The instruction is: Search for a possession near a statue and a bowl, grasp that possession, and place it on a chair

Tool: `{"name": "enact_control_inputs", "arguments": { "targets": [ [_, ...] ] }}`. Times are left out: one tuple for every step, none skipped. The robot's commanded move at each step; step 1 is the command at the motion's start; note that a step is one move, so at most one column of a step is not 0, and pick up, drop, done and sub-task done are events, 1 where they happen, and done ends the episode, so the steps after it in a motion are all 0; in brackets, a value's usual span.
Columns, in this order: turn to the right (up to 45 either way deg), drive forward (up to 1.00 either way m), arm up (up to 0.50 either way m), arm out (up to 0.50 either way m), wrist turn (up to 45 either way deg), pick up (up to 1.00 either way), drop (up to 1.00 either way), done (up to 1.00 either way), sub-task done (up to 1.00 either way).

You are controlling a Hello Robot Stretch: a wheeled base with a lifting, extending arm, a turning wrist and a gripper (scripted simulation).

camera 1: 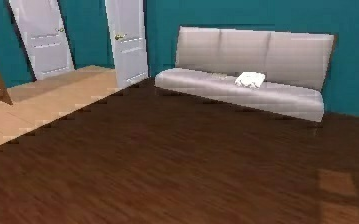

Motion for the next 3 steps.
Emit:
{"name": "enact_control_inputs", "arguments": {
  "targets": [
    [-45.0,0.0,0.0,0.0,0.0,0.0,0.0,0.0,0.0],
    [-3.0,0.0,0.0,0.0,0.0,0.0,0.0,0.0,0.0],
    [-3.0,0.0,0.0,0.0,0.0,0.0,0.0,0.0,0.0]
  ]
}}
